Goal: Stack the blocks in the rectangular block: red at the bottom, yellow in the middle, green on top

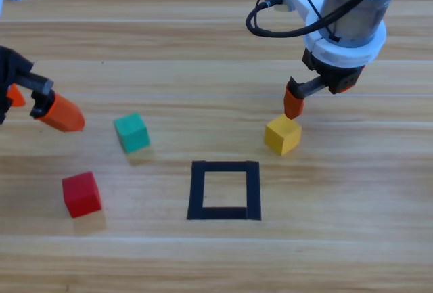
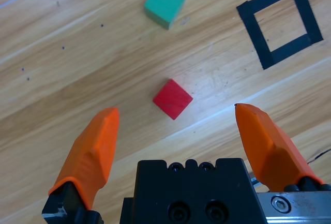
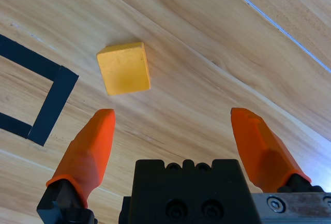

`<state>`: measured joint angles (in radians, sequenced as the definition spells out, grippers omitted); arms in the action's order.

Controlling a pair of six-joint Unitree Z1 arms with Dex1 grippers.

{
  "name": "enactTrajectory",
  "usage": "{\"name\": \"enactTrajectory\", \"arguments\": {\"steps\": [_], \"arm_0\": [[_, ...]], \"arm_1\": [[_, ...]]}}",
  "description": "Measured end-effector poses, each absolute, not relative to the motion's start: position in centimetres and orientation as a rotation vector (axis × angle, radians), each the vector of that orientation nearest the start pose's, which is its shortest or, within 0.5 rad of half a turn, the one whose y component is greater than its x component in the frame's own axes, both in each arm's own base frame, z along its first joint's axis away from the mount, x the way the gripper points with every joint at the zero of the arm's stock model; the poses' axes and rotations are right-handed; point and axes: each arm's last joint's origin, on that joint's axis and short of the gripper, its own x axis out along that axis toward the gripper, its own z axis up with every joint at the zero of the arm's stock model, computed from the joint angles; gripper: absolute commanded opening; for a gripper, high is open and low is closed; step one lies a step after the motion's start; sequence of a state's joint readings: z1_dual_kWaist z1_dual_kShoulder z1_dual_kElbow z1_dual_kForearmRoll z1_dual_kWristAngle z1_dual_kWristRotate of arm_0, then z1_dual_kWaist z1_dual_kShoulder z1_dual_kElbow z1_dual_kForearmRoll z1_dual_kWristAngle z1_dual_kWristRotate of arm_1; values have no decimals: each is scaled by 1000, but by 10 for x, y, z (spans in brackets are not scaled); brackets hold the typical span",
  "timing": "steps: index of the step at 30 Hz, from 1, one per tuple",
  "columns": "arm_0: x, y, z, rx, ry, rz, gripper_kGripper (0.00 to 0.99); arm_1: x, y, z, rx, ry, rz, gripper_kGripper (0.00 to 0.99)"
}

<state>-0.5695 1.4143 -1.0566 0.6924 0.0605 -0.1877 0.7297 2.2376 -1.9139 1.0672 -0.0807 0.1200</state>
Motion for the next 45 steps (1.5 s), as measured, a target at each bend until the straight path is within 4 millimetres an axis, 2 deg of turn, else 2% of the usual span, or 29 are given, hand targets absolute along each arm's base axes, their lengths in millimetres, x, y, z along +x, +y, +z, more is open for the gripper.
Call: {"name": "enactTrajectory", "arguments": {"steps": [3, 7, 15, 20, 25, 31, 34, 37, 40, 43, 44, 45], "arm_0": [[197, -121, 322, 154, 1075, -324, 989], [210, -122, 323, 140, 1059, -163, 990], [202, -117, 329, 3, 1076, -75, 988], [209, -122, 333, -136, 1107, 30, 990], [222, -130, 313, -187, 1200, 134, 990], [240, -143, 291, -225, 1302, 241, 990], [252, -151, 276, -217, 1350, 275, 990], [255, -155, 268, -239, 1382, 299, 990], [257, -157, 262, -244, 1409, 302, 990], [260, -160, 256, -248, 1427, 304, 990], [261, -161, 255, -254, 1427, 299, 990], [261, -161, 255, -256, 1426, 296, 990]], "arm_1": [[345, 308, 246, -483, 1316, 492, 985], [340, 314, 246, -513, 1311, 533, 985], [333, 323, 246, -544, 1304, 600, 979], [337, 331, 228, -561, 1331, 615, 960], [344, 339, 205, -579, 1366, 610, 931], [349, 345, 200, -577, 1355, 615, 917], [352, 348, 198, -577, 1353, 615, 879], [353, 349, 197, -579, 1357, 614, 818], [357, 353, 187, -584, 1370, 612, 733], [358, 354, 175, -595, 1394, 606, 724], [359, 354, 172, -598, 1403, 604, 624], [359, 355, 171, -601, 1409, 603, 439]]}}
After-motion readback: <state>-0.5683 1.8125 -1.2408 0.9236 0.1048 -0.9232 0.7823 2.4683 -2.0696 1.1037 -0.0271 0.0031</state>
